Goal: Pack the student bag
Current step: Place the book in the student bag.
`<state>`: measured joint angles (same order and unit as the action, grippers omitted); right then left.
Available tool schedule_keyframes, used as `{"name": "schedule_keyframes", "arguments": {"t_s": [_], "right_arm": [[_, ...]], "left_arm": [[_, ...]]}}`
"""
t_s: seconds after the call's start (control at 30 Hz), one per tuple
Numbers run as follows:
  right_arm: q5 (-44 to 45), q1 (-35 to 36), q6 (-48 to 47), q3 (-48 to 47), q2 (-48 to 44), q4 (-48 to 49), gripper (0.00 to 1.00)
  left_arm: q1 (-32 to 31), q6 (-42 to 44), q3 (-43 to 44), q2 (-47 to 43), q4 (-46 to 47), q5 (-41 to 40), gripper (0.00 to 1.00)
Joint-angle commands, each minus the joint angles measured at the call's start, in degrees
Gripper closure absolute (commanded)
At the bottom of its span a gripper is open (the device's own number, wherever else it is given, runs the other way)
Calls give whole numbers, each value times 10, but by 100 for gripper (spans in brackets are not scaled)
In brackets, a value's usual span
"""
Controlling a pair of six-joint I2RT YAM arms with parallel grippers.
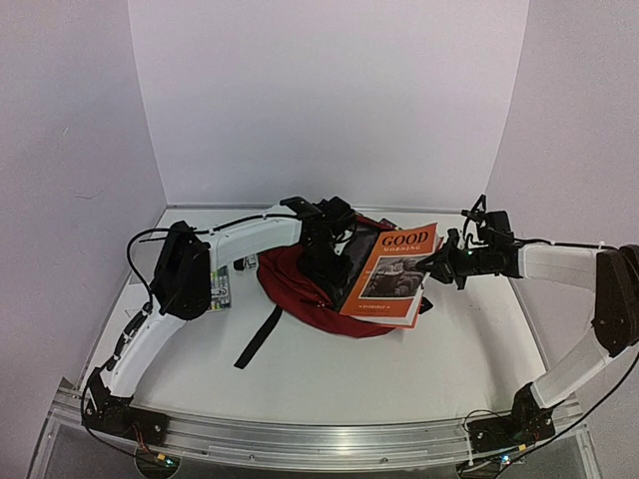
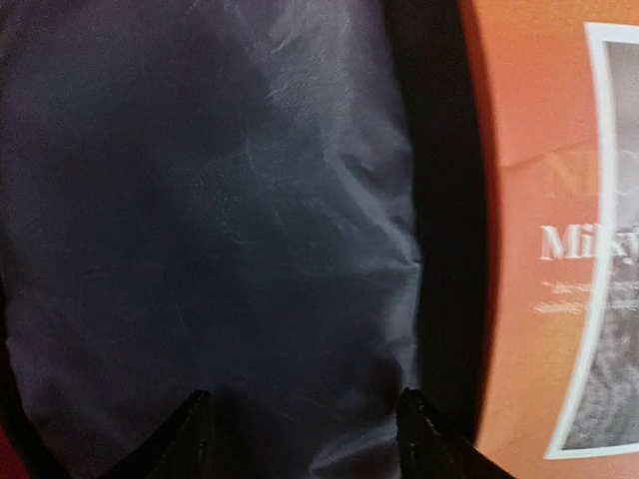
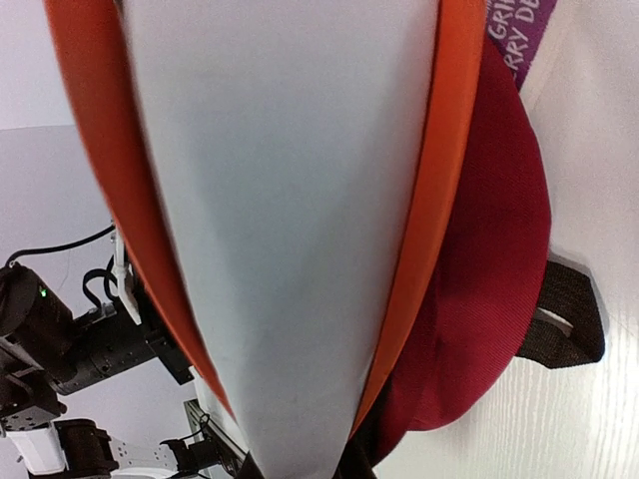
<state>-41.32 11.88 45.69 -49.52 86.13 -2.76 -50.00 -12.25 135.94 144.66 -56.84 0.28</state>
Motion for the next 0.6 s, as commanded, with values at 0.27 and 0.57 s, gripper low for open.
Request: {"name": "schedule_keyframes", "arguments": {"t_s": [0.27, 0.57], "right_arm": [[14, -2, -43, -20, 52, -87, 100], [20, -1, -51, -17, 56, -104, 100]], "left_arm": [[-47, 68, 24, 12, 70, -43, 1], [-45, 54, 10, 55, -2, -145, 31]]}}
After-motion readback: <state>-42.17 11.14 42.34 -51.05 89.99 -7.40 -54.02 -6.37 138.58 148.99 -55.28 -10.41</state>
